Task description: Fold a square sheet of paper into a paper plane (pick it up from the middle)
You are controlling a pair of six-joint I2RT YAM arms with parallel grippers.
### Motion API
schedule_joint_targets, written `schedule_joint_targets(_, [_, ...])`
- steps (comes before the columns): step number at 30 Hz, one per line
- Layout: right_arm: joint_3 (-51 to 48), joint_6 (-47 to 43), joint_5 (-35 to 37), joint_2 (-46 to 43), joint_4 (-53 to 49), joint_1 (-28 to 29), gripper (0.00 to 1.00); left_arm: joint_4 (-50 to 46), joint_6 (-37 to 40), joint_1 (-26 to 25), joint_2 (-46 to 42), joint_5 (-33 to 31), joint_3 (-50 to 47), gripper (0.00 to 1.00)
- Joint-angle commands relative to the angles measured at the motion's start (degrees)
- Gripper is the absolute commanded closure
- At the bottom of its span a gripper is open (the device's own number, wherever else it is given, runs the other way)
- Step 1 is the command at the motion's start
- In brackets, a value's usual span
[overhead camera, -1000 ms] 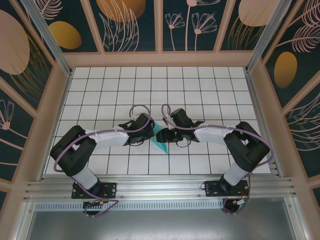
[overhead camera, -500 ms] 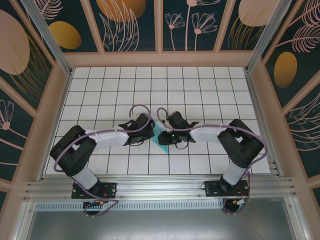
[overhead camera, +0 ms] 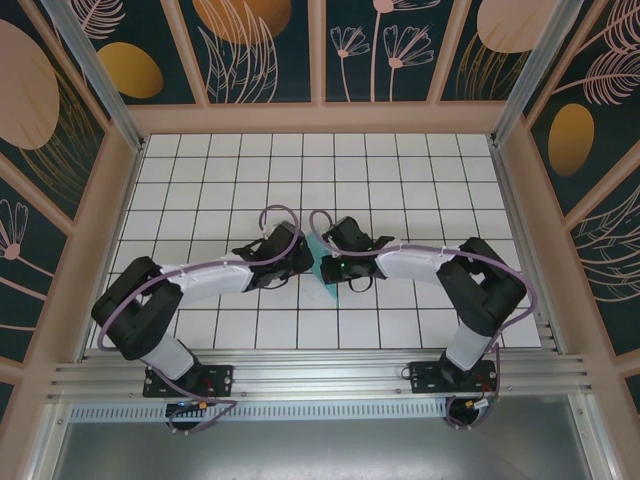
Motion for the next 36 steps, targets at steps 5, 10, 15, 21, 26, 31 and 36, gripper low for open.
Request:
schedule_joint_targets(5, [7.5, 5.8, 16.8, -0.5, -12.4, -3.0, 0.95, 1.1, 1.8, -0.1, -7.3, -4.6, -1.0, 0.53])
schedule_joint_targets(10, [11.7, 9.9, 18.3, 4.3, -15.6, -5.5, 0.94, 1.1, 1.5, 0.5, -8.8, -5.8, -3.8, 0.53])
schedule_joint_targets(15, [16.8, 11.8, 18.5, 10.3, -18.8, -5.8, 0.91, 1.1, 2.1, 1.3, -9.4, -5.0, -4.3, 0.53])
schedule_joint_targets(21, [17.5, 13.8, 17.4, 14.7, -18.6, -5.4, 0.86, 1.4, 2.3, 2.2, -11.1, -4.4, -6.2, 0.53])
schedule_joint_targets(26, [19.1, 13.7, 17.9, 15.1, -20.5, -4.7, 0.81, 1.3, 2.5, 3.2, -11.0, -4.0, -6.7, 0.53])
schedule_joint_targets(31, [24.8, 12.4, 23.0, 14.4, -26.4, -3.4, 0.81, 1.6, 2.3, 3.4, -10.9, -3.4, -6.7, 0.53])
schedule_joint_targets(36, [26.6, 12.1, 24.1, 15.9, -27.6, -3.0, 0.78, 1.6, 2.2, 3.4, -10.7, -2.9, -6.5, 0.53])
